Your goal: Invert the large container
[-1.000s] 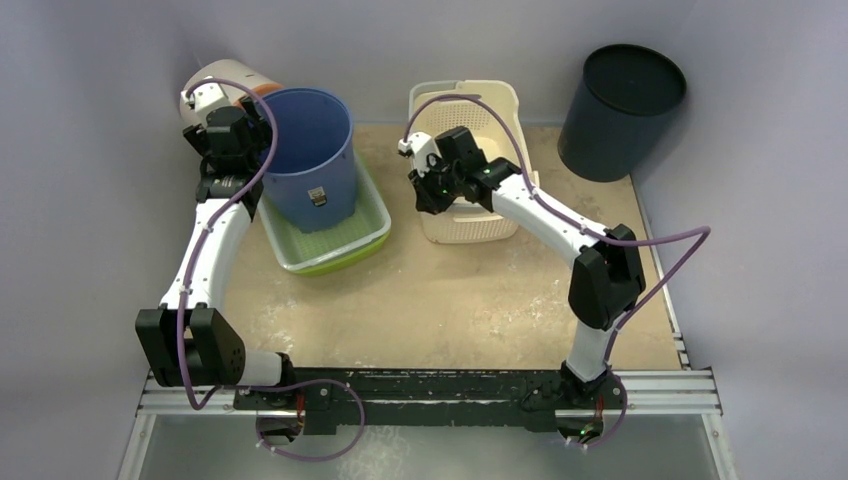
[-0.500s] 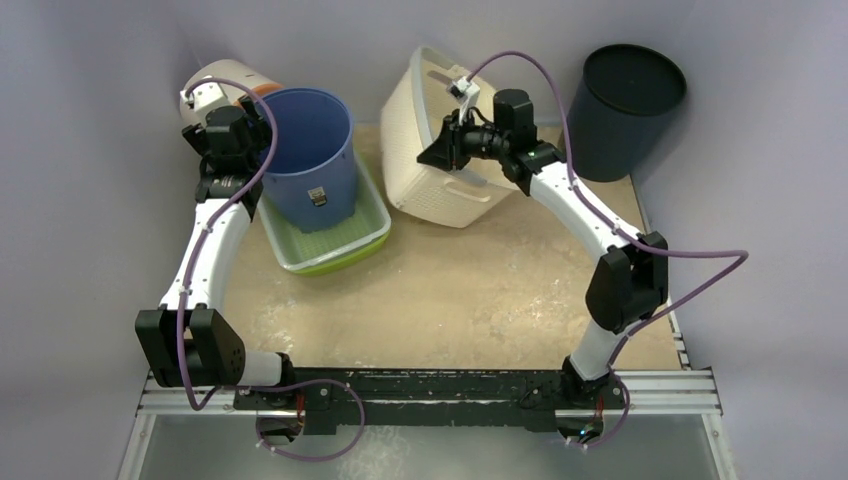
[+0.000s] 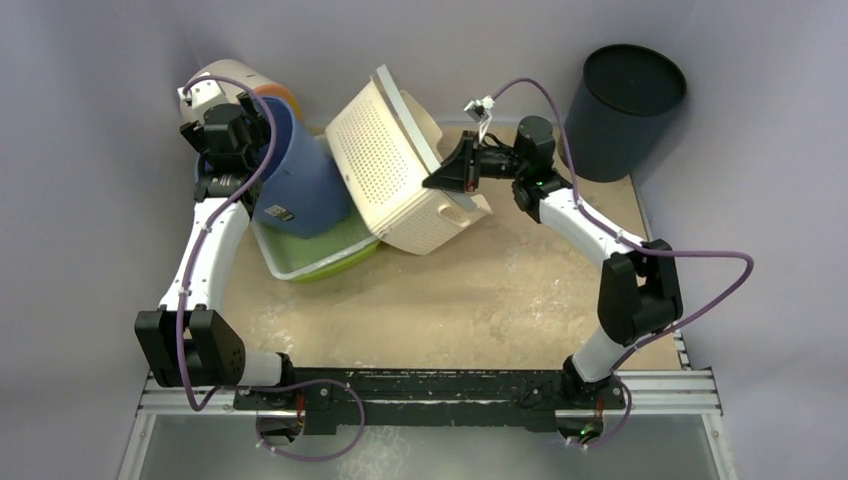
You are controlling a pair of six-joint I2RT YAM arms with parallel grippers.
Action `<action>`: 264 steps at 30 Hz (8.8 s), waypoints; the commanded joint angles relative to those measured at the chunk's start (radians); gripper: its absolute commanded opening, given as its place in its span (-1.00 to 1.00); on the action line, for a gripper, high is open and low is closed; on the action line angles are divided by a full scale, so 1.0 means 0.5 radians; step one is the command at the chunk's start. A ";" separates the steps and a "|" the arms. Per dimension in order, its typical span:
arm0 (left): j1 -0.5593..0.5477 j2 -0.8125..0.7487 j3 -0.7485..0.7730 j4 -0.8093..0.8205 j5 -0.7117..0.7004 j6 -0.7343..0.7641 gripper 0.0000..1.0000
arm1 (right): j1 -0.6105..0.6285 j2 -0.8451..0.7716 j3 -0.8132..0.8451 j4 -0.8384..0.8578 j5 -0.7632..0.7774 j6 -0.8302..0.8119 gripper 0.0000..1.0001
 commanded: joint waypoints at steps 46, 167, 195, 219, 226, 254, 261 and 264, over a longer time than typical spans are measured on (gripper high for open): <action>0.012 0.077 0.094 0.083 0.053 0.017 0.64 | -0.361 -0.104 0.635 -1.530 1.111 -1.243 0.29; 0.036 0.224 0.106 0.142 0.073 0.001 0.62 | -0.174 0.445 1.447 -1.642 1.154 -1.185 -0.08; 0.036 0.198 0.016 0.191 0.106 -0.080 0.59 | 0.309 1.339 2.032 -1.641 1.114 -1.042 -0.01; 0.036 0.262 0.087 0.186 0.138 -0.027 0.58 | -0.112 0.847 1.255 -1.622 2.614 -1.233 0.06; 0.036 0.229 0.087 0.156 0.090 0.013 0.58 | -0.109 0.593 1.192 -1.549 2.208 -1.375 0.07; -0.145 -0.019 0.211 -0.322 0.421 -0.154 0.24 | 0.244 0.501 1.542 -1.756 1.506 -1.357 0.15; -0.145 -0.031 0.159 -0.325 0.359 -0.085 0.24 | 0.356 0.610 1.825 -1.948 1.480 -1.388 0.15; -0.145 -0.046 0.196 -0.334 0.371 -0.074 0.29 | 0.403 0.648 1.897 -1.998 1.476 -1.388 0.15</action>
